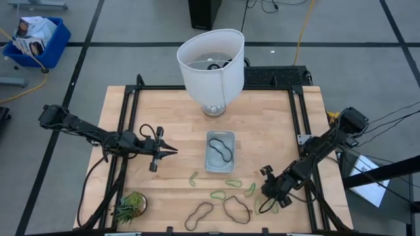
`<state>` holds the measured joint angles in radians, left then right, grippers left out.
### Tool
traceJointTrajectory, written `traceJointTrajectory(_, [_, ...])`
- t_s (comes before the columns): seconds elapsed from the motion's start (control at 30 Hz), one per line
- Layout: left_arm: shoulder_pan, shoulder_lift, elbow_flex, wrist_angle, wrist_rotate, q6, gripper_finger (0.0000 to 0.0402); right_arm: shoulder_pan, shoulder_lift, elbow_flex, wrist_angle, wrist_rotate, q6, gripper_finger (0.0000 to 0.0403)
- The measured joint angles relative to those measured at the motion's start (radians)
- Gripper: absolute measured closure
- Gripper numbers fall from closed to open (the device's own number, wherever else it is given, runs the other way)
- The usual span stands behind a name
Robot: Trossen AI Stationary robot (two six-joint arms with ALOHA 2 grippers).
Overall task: Pick and place rubber bands into bin
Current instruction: Put the black rubber band into the gray bin
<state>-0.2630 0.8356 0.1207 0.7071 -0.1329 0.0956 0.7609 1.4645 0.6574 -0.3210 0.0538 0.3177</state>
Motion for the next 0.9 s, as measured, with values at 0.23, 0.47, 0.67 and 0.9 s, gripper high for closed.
traceJointTrajectory(0.23, [0.000, 0.000, 0.000, 0.000, 0.000, 0.000, 0.0355, -0.004, -0.134, -0.004, -0.001, 0.100, 0.010, 0.0400])
traceJointTrajectory(0.47, [0.000, 0.000, 0.000, -0.001, 0.000, 0.004, 0.0355, -0.041, -0.289, -0.004, 0.142, 0.270, -0.152, 0.0401])
traceJointTrajectory(0.67, [0.000, 0.000, 0.000, -0.001, 0.000, 0.005, 0.0355, -0.115, -0.315, -0.004, 0.281, 0.338, -0.313, 0.0402])
traceJointTrajectory(0.9, [0.000, 0.000, 0.000, -0.001, 0.000, 0.005, 0.0355, -0.225, -0.324, -0.186, 0.570, 0.352, -0.448, 0.0402])
